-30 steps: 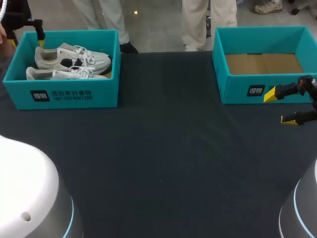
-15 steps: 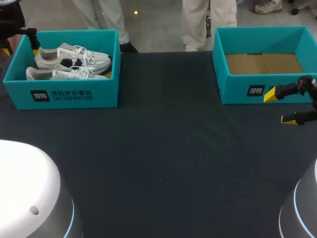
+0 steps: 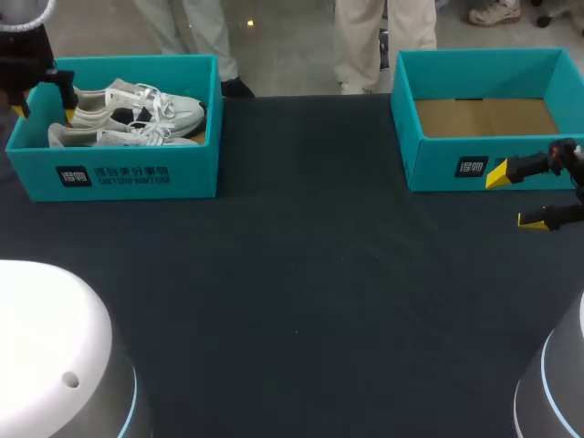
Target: Take the shoe out of the shoebox, open the shoe tongue, remove and reinsert the insole, then place the shoe into the shoebox
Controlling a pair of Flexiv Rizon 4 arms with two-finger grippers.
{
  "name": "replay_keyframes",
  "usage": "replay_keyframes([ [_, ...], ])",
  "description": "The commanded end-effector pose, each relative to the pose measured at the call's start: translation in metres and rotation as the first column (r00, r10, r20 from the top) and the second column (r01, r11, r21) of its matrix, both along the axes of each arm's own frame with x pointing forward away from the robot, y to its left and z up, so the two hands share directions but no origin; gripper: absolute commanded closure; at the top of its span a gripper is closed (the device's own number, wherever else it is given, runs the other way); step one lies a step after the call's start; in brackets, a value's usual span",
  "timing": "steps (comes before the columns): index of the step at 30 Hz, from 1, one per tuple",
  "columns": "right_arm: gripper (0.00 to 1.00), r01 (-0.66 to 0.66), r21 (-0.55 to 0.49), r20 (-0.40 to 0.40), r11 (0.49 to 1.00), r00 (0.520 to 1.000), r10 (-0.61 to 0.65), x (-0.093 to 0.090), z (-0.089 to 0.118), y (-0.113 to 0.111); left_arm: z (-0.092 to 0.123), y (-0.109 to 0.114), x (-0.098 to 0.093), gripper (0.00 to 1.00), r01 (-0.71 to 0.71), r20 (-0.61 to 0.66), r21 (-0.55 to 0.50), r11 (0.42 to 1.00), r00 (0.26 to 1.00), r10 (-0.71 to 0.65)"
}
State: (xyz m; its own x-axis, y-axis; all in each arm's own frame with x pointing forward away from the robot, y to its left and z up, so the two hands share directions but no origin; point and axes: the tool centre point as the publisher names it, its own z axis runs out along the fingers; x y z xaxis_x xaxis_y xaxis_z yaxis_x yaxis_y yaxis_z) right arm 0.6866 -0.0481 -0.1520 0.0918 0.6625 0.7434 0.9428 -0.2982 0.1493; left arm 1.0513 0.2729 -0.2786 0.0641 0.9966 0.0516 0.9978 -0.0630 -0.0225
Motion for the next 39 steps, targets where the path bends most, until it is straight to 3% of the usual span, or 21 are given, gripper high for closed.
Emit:
replay_keyframes([
  [1, 0.00, 0.003, -0.002, 0.001, 1.000, 1.000, -0.003, -0.002, 0.000, 0.000, -0.008, 0.002, 0.006, 0.16, -0.007, -0.013, 0.010, 1.000, 1.000, 0.008],
  [9, 0.00, 0.003, -0.002, 0.001, 1.000, 1.000, -0.003, -0.002, 0.000, 0.000, -0.023, 0.006, 0.015, 0.32, -0.032, -0.032, 0.002, 0.999, 0.999, 0.032],
  [10, 0.00, 0.003, -0.002, 0.001, 1.000, 1.000, -0.003, -0.002, 0.000, 0.000, -0.025, 0.006, 0.015, 0.52, -0.033, -0.033, 0.000, 0.999, 0.999, 0.033],
  [11, 0.00, 0.003, -0.002, 0.001, 1.000, 1.000, -0.003, -0.002, 0.000, 0.000, -0.027, 0.006, 0.016, 0.54, -0.034, -0.032, 0.000, 0.999, 0.999, 0.034],
  [15, 0.00, 0.003, -0.002, 0.001, 1.000, 1.000, -0.003, -0.002, 0.000, 0.000, -0.034, 0.008, 0.015, 0.52, -0.021, -0.034, -0.010, 1.000, 0.999, 0.021],
  [19, 0.00, 0.003, -0.002, 0.001, 1.000, 1.000, -0.003, -0.002, 0.000, 0.000, -0.039, 0.011, 0.016, 0.42, -0.022, -0.037, -0.013, 1.000, 0.999, 0.022],
  [28, 0.00, 0.003, -0.002, 0.001, 1.000, 1.000, -0.003, -0.002, 0.000, 0.000, -0.053, 0.015, 0.015, 0.50, -0.003, -0.046, -0.022, 1.000, 0.999, 0.002],
  [33, 0.00, 0.003, -0.002, 0.001, 1.000, 1.000, -0.003, -0.002, 0.000, 0.000, -0.064, 0.016, 0.013, 0.35, 0.003, -0.042, -0.014, 1.000, 0.999, -0.004],
  [39, 0.00, 0.003, -0.002, 0.001, 1.000, 1.000, -0.003, -0.002, 0.000, 0.000, -0.082, 0.017, 0.018, 0.33, -0.004, -0.055, -0.011, 1.000, 0.998, 0.004],
])
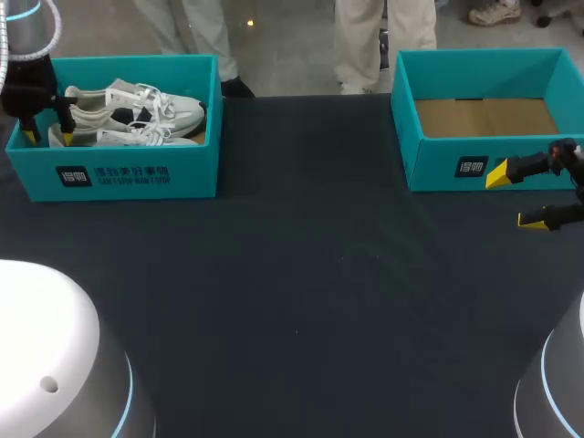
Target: Take the shoe out of the shoebox, open the shoe tongue, remove and reinsert the insole, then place the shoe into the shoebox
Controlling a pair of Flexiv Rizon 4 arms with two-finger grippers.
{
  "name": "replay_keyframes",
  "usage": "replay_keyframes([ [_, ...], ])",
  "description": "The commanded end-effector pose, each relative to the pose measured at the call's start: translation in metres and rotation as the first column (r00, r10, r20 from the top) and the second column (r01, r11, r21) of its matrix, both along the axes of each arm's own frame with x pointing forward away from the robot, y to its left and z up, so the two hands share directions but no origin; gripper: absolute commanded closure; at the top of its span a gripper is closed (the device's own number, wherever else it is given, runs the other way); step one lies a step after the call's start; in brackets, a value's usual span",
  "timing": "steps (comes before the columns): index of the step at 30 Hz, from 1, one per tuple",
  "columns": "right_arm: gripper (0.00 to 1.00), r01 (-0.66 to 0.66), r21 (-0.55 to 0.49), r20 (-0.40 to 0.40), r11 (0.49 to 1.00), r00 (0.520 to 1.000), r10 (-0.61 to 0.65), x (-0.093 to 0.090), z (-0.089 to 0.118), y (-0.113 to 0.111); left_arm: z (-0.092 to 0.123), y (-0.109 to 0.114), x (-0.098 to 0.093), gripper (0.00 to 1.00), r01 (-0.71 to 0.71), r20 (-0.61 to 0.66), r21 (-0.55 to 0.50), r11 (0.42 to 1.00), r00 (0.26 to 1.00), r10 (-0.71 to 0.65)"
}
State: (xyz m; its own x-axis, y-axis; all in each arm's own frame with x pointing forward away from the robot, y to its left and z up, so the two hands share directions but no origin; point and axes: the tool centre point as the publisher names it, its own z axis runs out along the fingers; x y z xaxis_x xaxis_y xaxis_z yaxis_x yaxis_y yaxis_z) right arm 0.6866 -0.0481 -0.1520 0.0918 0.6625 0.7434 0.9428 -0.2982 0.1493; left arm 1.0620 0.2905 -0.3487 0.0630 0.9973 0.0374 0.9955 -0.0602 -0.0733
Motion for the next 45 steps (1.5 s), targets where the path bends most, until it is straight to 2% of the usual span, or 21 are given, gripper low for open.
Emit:
replay_keyframes([
  [1, 0.00, 0.003, -0.002, 0.001, 1.000, 1.000, -0.003, -0.002, 0.000, 0.000, -0.014, -0.001, 0.008, 0.33, -0.005, -0.006, 0.005, 1.000, 1.000, 0.005],
  [3, 0.00, 0.003, -0.002, 0.001, 1.000, 1.000, -0.003, -0.002, 0.000, 0.000, -0.019, -0.001, 0.009, 0.32, -0.006, -0.008, -0.002, 1.000, 1.000, 0.006],
  [9, 0.00, 0.003, -0.002, 0.001, 1.000, 1.000, -0.003, -0.002, 0.000, 0.000, -0.030, -0.001, 0.010, 0.39, -0.015, -0.005, -0.009, 1.000, 1.000, 0.015],
  [11, 0.00, 0.003, -0.002, 0.001, 1.000, 1.000, -0.003, -0.002, 0.000, 0.000, -0.032, -0.002, 0.008, 0.38, -0.010, -0.004, -0.008, 1.000, 1.000, 0.010],
  [12, 0.00, 0.003, -0.002, 0.001, 1.000, 1.000, -0.003, -0.002, 0.000, 0.000, -0.034, -0.002, 0.008, 0.42, -0.009, -0.003, -0.008, 1.000, 1.000, 0.009],
  [14, 0.00, 0.003, -0.002, 0.001, 1.000, 1.000, -0.003, -0.002, 0.000, 0.000, -0.036, -0.002, 0.007, 0.42, -0.008, -0.005, -0.003, 1.000, 1.000, 0.008],
  [15, 0.00, 0.003, -0.002, 0.001, 1.000, 1.000, -0.003, -0.002, 0.000, 0.000, -0.036, -0.002, 0.007, 0.47, -0.008, -0.004, -0.001, 1.000, 1.000, 0.008],
  [18, 0.00, 0.003, -0.002, 0.001, 1.000, 1.000, -0.003, -0.002, 0.000, 0.000, -0.036, -0.002, 0.007, 0.54, -0.005, 0.001, 0.013, 1.000, 1.000, 0.005],
  [24, 0.00, 0.003, -0.002, 0.001, 1.000, 1.000, -0.003, -0.002, 0.000, 0.000, -0.035, -0.002, 0.007, 0.56, 0.003, 0.012, 0.030, 1.000, 1.000, -0.003],
  [34, 0.00, 0.003, -0.002, 0.001, 1.000, 1.000, -0.003, -0.002, 0.000, 0.000, -0.030, 0.000, 0.004, 0.70, 0.025, 0.010, 0.043, 0.999, 1.000, -0.025],
  [40, 0.00, 0.003, -0.002, 0.001, 1.000, 1.000, -0.003, -0.002, 0.000, 0.000, -0.028, 0.002, 0.003, 0.82, 0.040, 0.001, 0.046, 0.998, 0.999, -0.040],
  [43, 0.00, 0.003, -0.002, 0.001, 1.000, 1.000, -0.003, -0.002, 0.000, 0.000, -0.027, 0.003, 0.004, 0.92, 0.045, 0.000, 0.045, 0.998, 0.999, -0.045],
  [44, 0.00, 0.003, -0.002, 0.001, 1.000, 1.000, -0.003, -0.002, 0.000, 0.000, -0.026, 0.004, 0.004, 0.98, 0.046, 0.001, 0.045, 0.998, 0.999, -0.046],
  [45, 0.00, 0.003, -0.002, 0.001, 1.000, 1.000, -0.003, -0.002, 0.000, 0.000, -0.025, 0.004, 0.004, 0.98, 0.046, 0.002, 0.046, 0.998, 0.999, -0.046],
])
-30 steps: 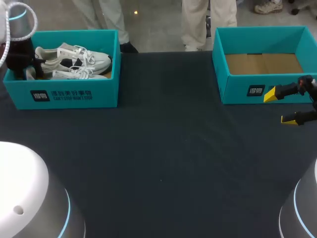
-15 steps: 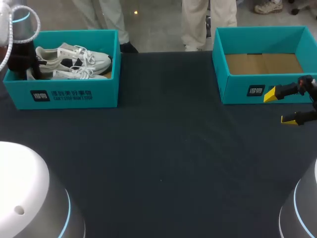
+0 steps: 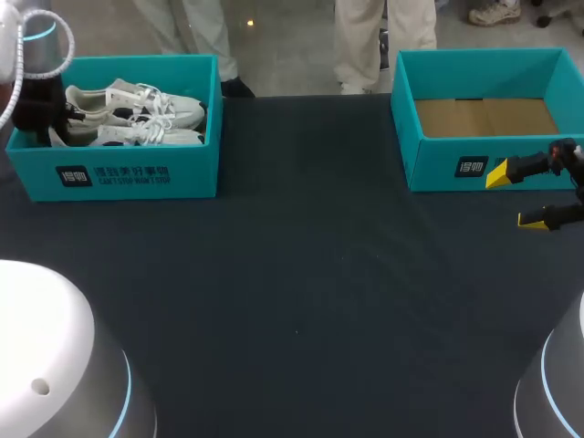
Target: Take the shoe out of the shoebox, open the shoe tongue, remove and reinsert the insole, then place the shoe into the shoebox
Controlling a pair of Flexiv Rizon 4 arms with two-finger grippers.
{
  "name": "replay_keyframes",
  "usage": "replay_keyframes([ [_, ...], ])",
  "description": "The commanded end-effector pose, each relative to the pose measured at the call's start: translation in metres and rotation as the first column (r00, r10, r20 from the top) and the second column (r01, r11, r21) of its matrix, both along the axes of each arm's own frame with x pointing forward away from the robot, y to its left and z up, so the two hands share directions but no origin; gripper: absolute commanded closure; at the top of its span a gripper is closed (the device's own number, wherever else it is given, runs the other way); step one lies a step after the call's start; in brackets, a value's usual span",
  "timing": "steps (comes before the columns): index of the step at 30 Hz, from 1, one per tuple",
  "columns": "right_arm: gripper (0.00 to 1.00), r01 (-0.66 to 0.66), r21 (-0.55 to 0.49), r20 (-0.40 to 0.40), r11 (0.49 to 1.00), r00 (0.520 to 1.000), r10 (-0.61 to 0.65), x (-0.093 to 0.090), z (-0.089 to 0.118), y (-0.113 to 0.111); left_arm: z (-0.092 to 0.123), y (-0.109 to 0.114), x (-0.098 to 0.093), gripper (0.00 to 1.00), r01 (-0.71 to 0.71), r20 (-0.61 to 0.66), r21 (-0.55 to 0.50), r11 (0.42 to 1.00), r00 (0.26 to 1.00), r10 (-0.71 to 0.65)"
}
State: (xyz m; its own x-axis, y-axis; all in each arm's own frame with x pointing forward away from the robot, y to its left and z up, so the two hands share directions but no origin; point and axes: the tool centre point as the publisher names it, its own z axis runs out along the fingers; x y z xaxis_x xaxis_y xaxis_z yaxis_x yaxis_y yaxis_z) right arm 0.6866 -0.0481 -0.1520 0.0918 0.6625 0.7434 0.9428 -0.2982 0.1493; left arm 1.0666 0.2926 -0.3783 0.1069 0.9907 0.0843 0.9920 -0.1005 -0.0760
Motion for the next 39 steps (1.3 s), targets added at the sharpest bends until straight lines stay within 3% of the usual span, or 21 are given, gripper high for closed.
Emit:
replay_keyframes([
  [1, 0.00, 0.003, -0.002, 0.001, 1.000, 1.000, -0.003, -0.002, 0.000, 0.000, 0.005, 0.003, 0.000, 1.00, 0.005, 0.003, 0.001, 1.000, 1.000, -0.005],
  [11, 0.00, 0.003, -0.002, 0.001, 1.000, 1.000, -0.003, -0.002, 0.000, 0.000, 0.029, 0.004, -0.003, 1.00, 0.011, -0.017, -0.003, 1.000, 1.000, -0.011],
  [25, 0.00, 0.003, -0.002, 0.001, 1.000, 1.000, -0.003, -0.002, 0.000, 0.000, 0.095, 0.004, -0.013, 1.00, -0.053, 0.045, -0.019, 0.998, 0.998, 0.054],
  [39, 0.00, 0.003, -0.002, 0.001, 1.000, 1.000, -0.003, -0.002, 0.000, 0.000, 0.136, 0.005, -0.018, 1.00, -0.075, 0.075, -0.062, 0.995, 0.994, 0.080],
])
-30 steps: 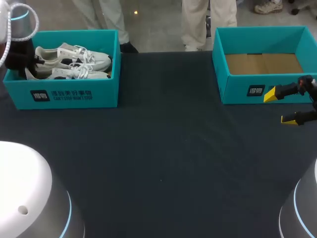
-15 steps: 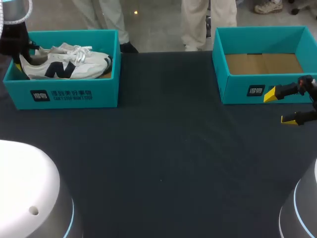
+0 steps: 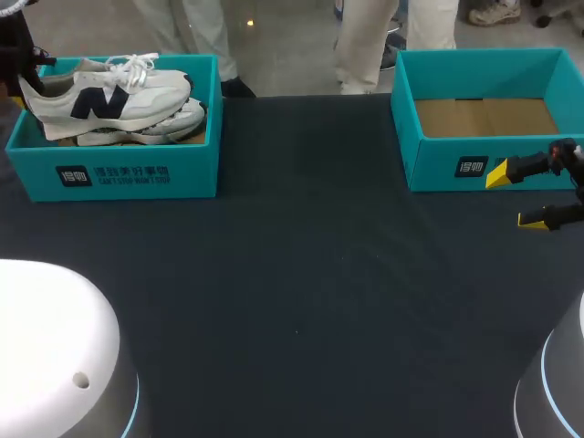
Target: Take the shoe out of the shoebox, open the shoe tongue, remove and reinsert the insole, then place the shoe into the shoebox
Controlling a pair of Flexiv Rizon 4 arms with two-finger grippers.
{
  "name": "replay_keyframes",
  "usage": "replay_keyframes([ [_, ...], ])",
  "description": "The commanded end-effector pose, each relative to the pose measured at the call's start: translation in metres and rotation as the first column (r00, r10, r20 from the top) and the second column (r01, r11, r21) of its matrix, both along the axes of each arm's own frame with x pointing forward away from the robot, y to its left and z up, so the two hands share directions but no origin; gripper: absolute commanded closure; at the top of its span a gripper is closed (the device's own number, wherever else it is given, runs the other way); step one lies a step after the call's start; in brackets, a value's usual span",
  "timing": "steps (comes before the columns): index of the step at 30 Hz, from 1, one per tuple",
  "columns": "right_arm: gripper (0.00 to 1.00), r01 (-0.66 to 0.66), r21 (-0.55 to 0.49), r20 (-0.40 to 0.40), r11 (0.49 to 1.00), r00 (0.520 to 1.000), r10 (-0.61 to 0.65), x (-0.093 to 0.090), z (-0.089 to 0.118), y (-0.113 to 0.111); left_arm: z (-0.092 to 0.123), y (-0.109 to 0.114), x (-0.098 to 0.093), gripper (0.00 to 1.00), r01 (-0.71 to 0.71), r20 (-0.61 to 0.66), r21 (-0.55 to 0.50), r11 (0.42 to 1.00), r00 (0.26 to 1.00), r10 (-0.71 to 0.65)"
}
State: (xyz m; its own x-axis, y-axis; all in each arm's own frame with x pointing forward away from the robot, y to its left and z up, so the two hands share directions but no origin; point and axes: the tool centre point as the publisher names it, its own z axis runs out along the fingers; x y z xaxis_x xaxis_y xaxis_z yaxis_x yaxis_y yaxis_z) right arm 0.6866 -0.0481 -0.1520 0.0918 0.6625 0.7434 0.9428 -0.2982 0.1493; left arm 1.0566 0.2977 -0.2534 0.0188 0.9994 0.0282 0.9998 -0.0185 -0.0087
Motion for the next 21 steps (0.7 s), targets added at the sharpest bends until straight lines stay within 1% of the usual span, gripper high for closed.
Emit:
replay_keyframes([
  [1, 0.00, 0.003, -0.002, 0.001, 1.000, 1.000, -0.003, -0.002, 0.000, 0.000, 0.014, 0.000, -0.009, 1.00, 0.010, 0.008, 0.004, 1.000, 1.000, -0.010],
  [5, 0.00, 0.003, -0.002, 0.001, 1.000, 1.000, -0.003, -0.002, 0.000, 0.000, 0.021, -0.003, -0.016, 1.00, 0.020, 0.002, 0.020, 1.000, 1.000, -0.020],
  [13, 0.00, 0.003, -0.002, 0.001, 1.000, 1.000, -0.003, -0.002, 0.000, 0.000, 0.029, -0.008, -0.030, 1.00, 0.020, -0.023, 0.029, 0.999, 1.000, -0.019],
  [21, 0.00, 0.003, -0.002, 0.001, 1.000, 1.000, -0.003, -0.002, 0.000, 0.000, 0.037, -0.024, -0.048, 1.00, 0.042, -0.002, 0.045, 0.998, 0.999, -0.042],
])
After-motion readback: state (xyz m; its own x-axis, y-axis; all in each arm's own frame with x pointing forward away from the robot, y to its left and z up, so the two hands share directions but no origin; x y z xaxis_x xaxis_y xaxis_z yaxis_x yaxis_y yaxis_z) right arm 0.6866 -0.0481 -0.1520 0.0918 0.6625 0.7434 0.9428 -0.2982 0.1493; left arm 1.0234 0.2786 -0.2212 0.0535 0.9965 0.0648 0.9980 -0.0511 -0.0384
